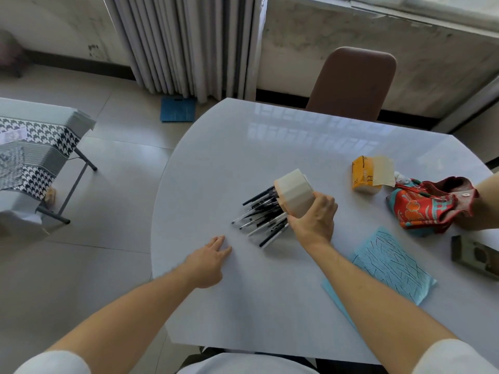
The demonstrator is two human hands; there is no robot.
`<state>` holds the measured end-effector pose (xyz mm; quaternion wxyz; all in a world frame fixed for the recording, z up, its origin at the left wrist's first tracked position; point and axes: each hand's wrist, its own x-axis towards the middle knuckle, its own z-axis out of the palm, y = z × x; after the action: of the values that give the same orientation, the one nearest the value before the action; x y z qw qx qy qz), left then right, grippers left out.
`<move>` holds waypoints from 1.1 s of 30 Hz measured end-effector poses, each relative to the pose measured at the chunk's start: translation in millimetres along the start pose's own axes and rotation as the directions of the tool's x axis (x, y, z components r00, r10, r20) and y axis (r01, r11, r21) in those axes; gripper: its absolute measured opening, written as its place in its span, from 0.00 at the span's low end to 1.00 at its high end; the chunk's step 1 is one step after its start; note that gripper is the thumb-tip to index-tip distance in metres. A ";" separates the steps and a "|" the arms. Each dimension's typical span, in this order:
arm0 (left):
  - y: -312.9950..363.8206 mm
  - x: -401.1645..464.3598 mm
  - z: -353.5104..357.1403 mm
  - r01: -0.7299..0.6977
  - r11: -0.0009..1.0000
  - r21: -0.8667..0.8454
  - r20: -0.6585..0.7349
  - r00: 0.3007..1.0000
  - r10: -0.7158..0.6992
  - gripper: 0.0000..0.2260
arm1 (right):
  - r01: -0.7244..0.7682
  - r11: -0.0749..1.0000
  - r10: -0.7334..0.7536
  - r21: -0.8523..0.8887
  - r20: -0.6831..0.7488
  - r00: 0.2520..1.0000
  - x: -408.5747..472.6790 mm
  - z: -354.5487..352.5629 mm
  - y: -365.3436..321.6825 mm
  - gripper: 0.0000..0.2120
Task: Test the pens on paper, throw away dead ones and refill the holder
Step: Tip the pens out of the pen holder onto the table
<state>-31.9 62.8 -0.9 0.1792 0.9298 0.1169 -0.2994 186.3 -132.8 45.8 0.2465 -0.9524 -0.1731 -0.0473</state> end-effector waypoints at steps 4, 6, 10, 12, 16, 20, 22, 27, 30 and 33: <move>1.5 -2.0 -1.7 0.001 1.000 -0.010 -0.004 1.000 -0.001 0.36 | 0.055 0.997 -0.056 -0.051 -0.001 0.998 4.1 -3.0 9.0 0.42; 1.2 -2.8 -2.2 -0.003 1.000 -0.011 -0.002 1.000 0.003 0.36 | 0.104 0.991 -0.105 -0.081 -0.012 0.994 7.1 -6.5 12.4 0.41; 0.9 -2.8 -3.0 -0.004 1.000 -0.006 0.005 1.000 0.004 0.36 | 0.183 0.973 -0.190 -0.140 -0.042 0.981 14.4 -16.6 25.3 0.41; 1.3 -2.6 -3.3 -0.007 1.000 0.001 0.006 1.000 0.007 0.36 | 0.163 0.972 -0.177 -0.169 -0.071 0.982 19.9 -24.2 36.9 0.41; 0.8 -2.4 -2.6 -0.012 1.000 0.001 0.005 1.000 0.012 0.36 | 0.066 0.987 -0.084 -0.145 -0.125 0.989 30.5 -43.0 65.0 0.40; -1.5 -0.5 -0.1 -0.015 1.000 -0.002 0.010 1.000 0.015 0.36 | -0.265 0.956 0.284 0.127 -0.164 0.945 34.4 -59.4 87.7 0.43; -2.4 -0.5 1.8 -0.016 1.000 -0.009 0.006 1.000 0.016 0.36 | -0.475 0.800 0.533 0.367 -0.070 0.843 34.9 -66.0 98.4 0.42; -1.9 -6.5 14.3 0.015 0.999 -0.045 -0.088 0.996 -0.019 0.34 | -0.617 0.104 0.734 0.780 0.358 0.576 24.8 -69.9 119.9 0.25; 3.6 -13.5 25.5 0.097 0.990 -0.106 -0.156 0.981 -0.112 0.30 | -0.617 -0.117 0.694 0.778 0.508 0.510 24.9 -62.8 132.8 0.21; 7.6 -22.8 33.3 0.163 0.972 -0.169 -0.183 0.964 -0.194 0.27 | -0.698 -0.122 0.636 0.706 0.596 0.491 27.4 -50.2 145.1 0.19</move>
<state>-64.6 40.0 -10.5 0.2096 0.9241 0.2403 -0.2104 263.0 -267.6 28.8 0.7100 -0.5823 0.3323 0.2154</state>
